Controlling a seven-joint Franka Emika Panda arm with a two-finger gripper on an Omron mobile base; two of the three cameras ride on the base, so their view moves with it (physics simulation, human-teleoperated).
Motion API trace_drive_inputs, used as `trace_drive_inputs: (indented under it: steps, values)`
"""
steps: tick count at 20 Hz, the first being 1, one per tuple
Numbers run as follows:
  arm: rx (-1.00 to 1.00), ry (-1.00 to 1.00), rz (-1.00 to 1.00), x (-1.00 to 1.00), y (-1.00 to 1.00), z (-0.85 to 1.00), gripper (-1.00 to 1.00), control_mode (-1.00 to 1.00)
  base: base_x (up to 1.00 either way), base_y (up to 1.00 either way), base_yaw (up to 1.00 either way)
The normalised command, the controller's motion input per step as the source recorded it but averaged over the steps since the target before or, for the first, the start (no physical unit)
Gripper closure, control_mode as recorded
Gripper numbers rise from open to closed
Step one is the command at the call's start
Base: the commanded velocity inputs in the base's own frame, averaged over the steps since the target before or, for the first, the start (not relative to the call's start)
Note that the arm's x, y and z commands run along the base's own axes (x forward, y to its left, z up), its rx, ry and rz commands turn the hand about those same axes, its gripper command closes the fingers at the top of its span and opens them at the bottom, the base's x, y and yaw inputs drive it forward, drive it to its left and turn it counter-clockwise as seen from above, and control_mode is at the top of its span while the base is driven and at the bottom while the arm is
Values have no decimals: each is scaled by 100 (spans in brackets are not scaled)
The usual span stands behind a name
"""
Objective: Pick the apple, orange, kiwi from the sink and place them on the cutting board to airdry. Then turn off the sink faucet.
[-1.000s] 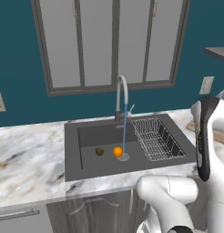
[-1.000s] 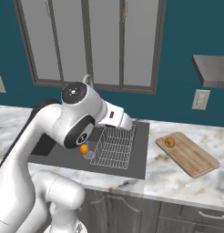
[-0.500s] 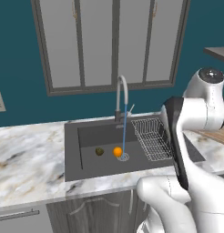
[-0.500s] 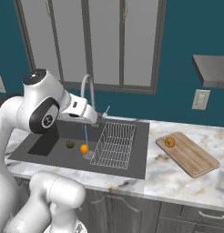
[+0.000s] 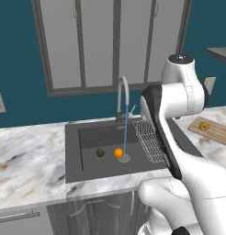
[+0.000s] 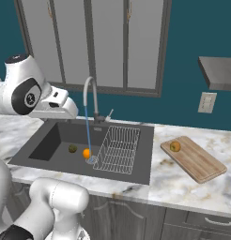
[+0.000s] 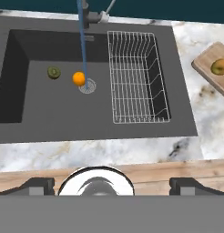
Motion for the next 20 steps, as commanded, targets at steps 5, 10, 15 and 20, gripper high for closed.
trace_drive_inputs:
  steps: [5,10,15,20]
  values:
    - [14,3,0,0,5,-27,-100,-100,0,0,0]
    - [15,0,0,-1,2,-40,-100,-100,0,0,0]
    - [1,-5,0,0,22,-15,-100,-100,0,0,0]
    - [0,-5,0,1,13,-26,-100,-100,0,0,0]
